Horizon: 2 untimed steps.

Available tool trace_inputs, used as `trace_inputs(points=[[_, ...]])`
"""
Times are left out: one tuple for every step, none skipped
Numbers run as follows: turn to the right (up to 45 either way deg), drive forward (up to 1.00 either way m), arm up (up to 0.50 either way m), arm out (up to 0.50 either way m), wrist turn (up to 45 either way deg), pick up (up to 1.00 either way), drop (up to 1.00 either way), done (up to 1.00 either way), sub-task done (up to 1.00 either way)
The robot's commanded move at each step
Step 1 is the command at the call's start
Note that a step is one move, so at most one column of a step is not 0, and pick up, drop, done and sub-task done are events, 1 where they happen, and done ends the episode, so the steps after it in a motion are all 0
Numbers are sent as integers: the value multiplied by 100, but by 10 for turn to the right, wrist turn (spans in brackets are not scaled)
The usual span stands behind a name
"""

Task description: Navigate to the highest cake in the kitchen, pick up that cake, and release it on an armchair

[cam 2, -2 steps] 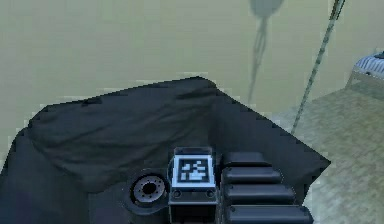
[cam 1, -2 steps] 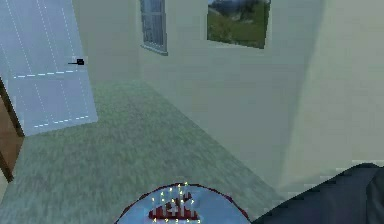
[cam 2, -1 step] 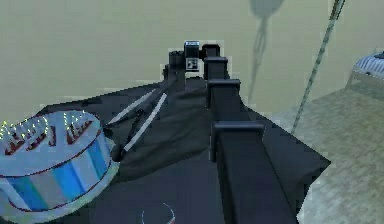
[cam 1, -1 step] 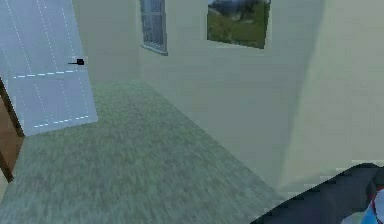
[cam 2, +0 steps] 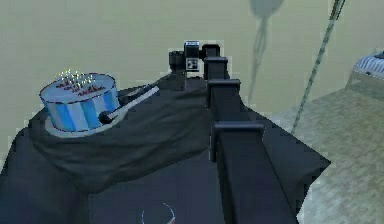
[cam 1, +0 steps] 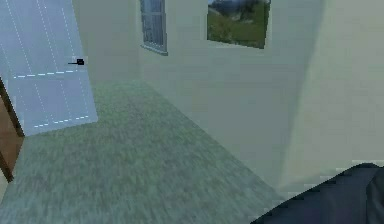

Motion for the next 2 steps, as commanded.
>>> trace_inputs(points=[[0, 0, 0, 0, 450, 0, 0, 0, 0], [0, 0, 0, 0, 360, 0, 0, 0, 0]])
